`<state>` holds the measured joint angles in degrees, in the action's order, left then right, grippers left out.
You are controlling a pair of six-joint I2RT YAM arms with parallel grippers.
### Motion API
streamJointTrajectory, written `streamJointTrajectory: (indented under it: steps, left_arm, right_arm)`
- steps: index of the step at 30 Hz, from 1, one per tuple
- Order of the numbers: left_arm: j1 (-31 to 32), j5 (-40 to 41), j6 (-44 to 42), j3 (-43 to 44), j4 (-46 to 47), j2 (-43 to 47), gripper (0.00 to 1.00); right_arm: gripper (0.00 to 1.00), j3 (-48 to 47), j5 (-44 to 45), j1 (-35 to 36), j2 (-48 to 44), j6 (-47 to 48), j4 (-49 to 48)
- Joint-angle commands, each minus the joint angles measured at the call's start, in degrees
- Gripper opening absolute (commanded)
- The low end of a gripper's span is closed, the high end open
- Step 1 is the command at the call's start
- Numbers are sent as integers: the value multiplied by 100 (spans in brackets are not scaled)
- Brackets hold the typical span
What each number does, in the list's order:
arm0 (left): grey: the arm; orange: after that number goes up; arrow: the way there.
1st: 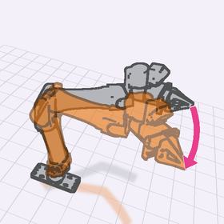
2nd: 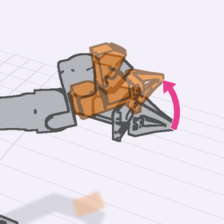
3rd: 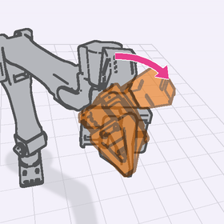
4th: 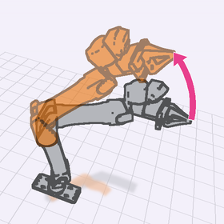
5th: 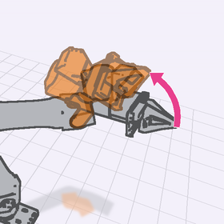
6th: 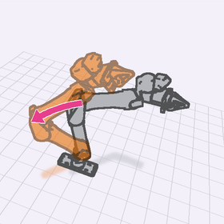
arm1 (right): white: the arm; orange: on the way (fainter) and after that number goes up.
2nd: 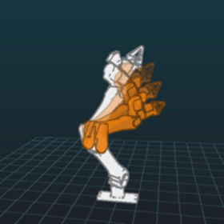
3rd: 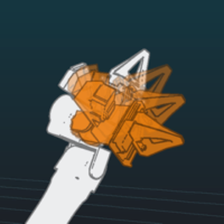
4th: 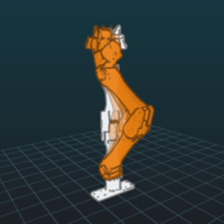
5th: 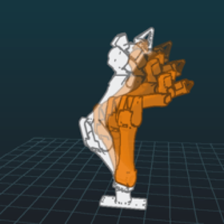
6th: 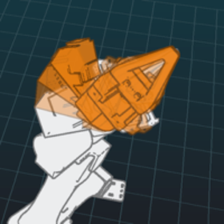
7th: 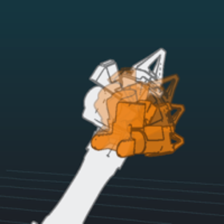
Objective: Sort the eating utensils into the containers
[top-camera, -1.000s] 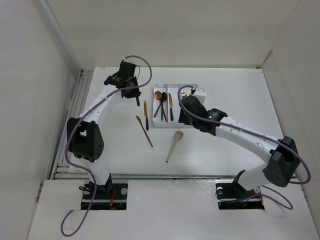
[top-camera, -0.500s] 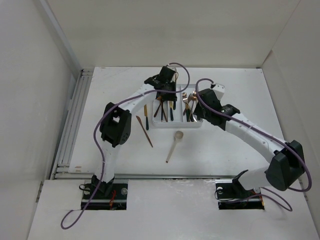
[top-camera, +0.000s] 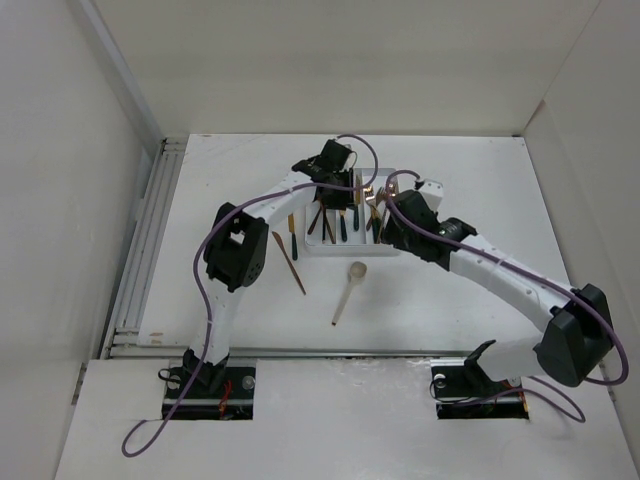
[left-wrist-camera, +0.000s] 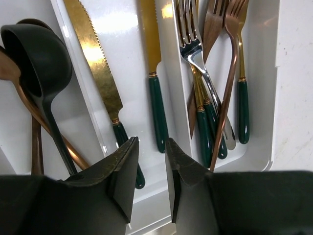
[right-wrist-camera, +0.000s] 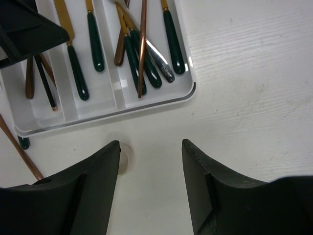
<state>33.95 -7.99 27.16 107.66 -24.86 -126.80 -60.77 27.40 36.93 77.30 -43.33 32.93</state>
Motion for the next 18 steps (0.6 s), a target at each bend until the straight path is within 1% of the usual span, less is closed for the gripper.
streamJointTrajectory:
  steps: [1,4,6,8,9,10,12,13,15,16,17,18]
  left_arm:
    - [32,-71,70,-96,25,191,26]
    - [32,-71,70,-96,-106,243,26]
    - [32,-2,18,70,-177,313,27]
    - [32,113,-69,298,-325,384,30]
    - [32,113,-175,630,-378,445,31]
    - [-37,192,-176,808,-431,446,31]
    - [-160,254,-255,1046,-493,612,34]
    - [-335,341,-316,1108,-493,813,34]
    - [-529,718,-369,1108,-493,1051,36]
    - [-635,868,-369,969,-493,1313,36]
    - [-871,1139,-369,863,-493,1455,36]
    - [-1004,1203,-421,732,-441,1605,36]
  right_arm:
    - [59,-5,-33,139,40,-228,91]
    - [60,66,-165,139,-153,-307,-23]
    - [60,118,-226,192,-224,-307,-23]
    - [61,118,-226,402,-224,-255,-23]
    - [61,118,-287,481,-224,-316,-23]
    - [63,118,-427,560,-154,-316,-23]
    - [63,118,-638,833,65,-404,-154]
    - [63,118,-709,929,162,-543,-155]
    - [63,171,-858,1184,390,-606,-207]
    - [63,171,-859,1272,618,-676,-269]
    - [63,171,-920,1369,733,-729,-269]
    - [63,171,-920,1579,847,-729,-339]
